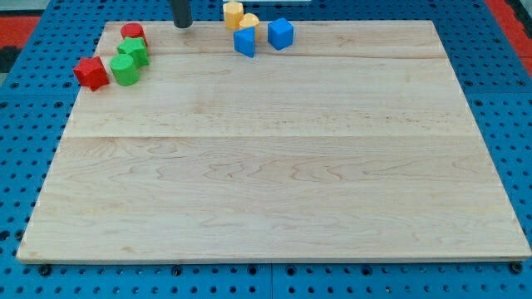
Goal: Move your arm below the green circle
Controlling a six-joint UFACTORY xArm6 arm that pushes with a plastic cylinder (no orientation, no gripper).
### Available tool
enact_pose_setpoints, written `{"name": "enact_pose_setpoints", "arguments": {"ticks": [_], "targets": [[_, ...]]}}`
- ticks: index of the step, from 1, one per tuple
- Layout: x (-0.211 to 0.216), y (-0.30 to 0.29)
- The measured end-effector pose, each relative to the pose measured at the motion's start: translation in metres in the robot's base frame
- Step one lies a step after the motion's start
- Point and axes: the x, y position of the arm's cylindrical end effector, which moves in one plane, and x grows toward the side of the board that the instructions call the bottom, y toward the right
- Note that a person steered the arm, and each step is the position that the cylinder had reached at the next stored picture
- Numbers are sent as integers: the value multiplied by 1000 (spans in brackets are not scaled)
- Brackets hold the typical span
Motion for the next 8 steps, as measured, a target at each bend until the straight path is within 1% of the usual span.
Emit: {"name": "enact_pose_setpoints", "arguments": {"ticks": [3,5,6,7,8], "targets": [[0,5],[0,45],[29,40],[89,13],[134,11]]}}
